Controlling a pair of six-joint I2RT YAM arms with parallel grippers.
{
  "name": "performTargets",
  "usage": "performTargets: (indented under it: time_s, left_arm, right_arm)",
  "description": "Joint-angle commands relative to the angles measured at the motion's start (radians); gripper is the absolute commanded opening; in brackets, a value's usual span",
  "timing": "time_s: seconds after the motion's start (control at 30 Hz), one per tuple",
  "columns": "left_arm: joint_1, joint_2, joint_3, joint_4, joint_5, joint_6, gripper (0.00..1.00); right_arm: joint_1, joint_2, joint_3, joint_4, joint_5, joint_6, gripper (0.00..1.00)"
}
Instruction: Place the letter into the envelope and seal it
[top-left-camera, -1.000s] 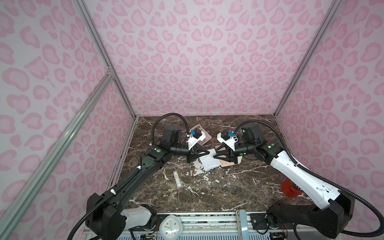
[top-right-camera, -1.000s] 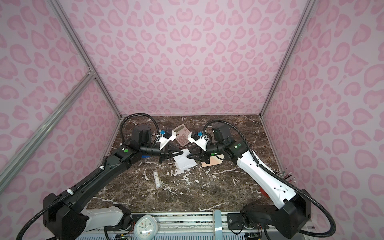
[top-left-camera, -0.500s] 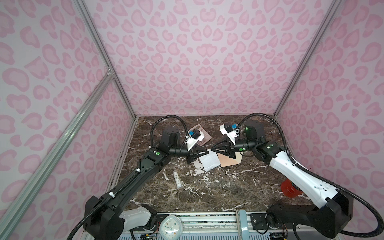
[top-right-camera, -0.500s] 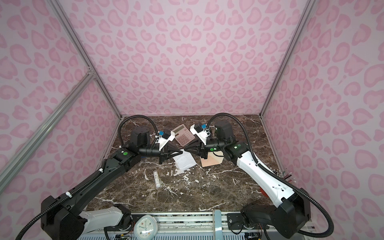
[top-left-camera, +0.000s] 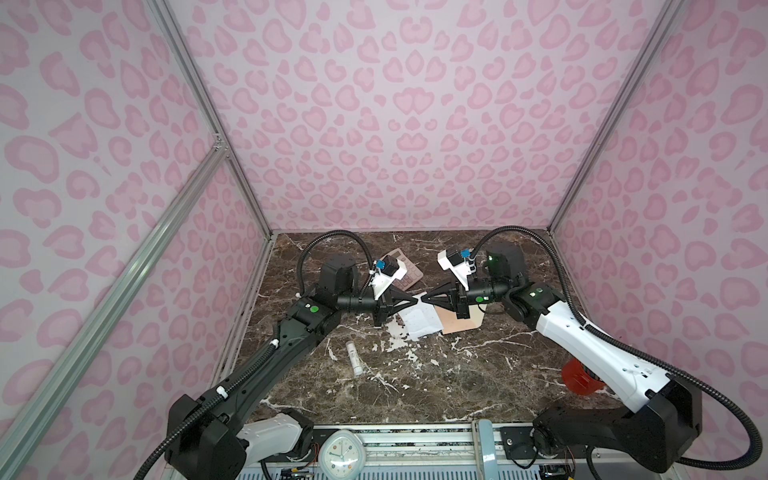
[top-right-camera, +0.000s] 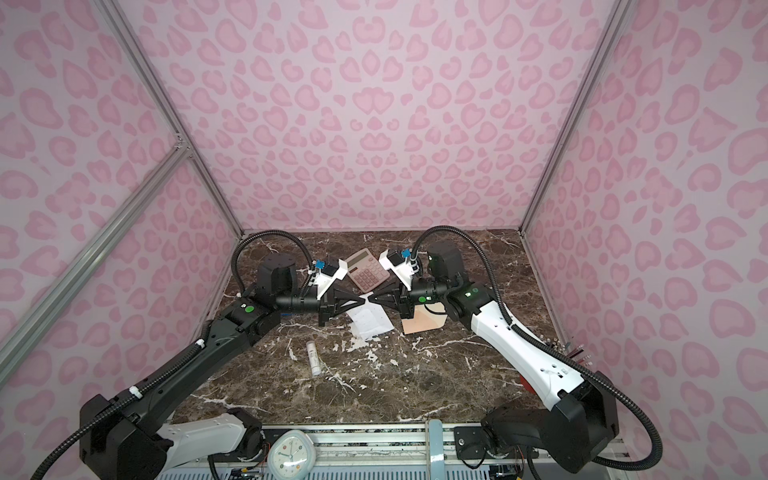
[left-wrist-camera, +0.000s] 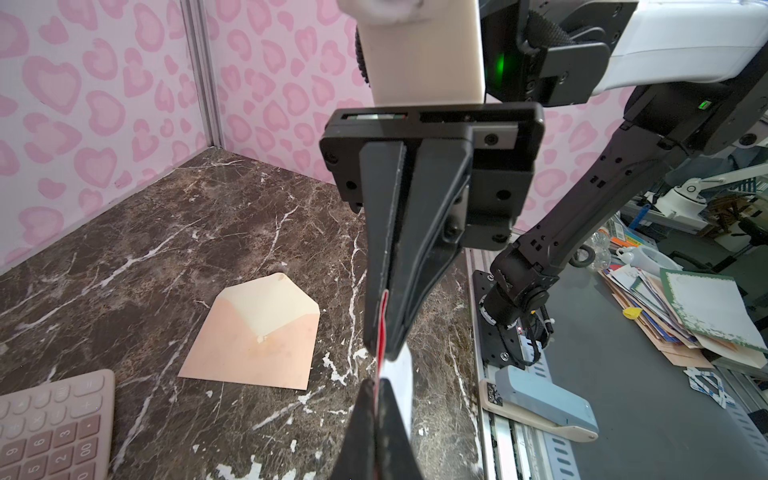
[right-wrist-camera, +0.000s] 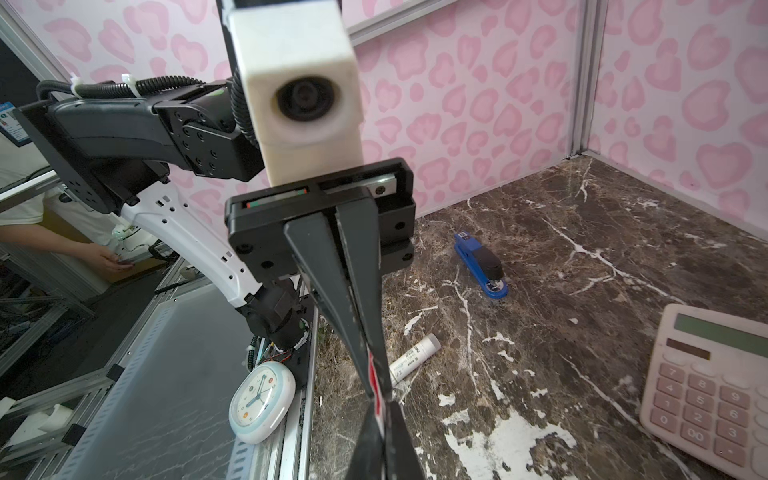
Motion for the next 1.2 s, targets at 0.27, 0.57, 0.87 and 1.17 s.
performTargets:
  time_s: [0.27,0.57,0.87,1.17]
  left_arm:
    - [0.015,-0.033,-0.013,0.077,-0.04,-0.022,0.04]
    - [0.041,-0.041,-0.01,0.112,-0.033,-0.054,0.04]
    - [0.056,-0.04,-0.004,0.121,-0.03,-0.065,0.04]
    - [0.074,-0.04,-0.002,0.129,-0.024,-0.072,0.04]
  right_arm:
    - [-0.001,0.001,-0.023,-0.071,0.019,-0.088,0.0]
    - [-0.001,-0.018,-0.051,-0.103,0.063,-0.137,0.0]
    - [-0.004,-0.018,-0.062,-0.117,0.093,-0.161,0.0]
    - [-0.004,-0.011,-0.078,-0.113,0.091,-0.161,0.0]
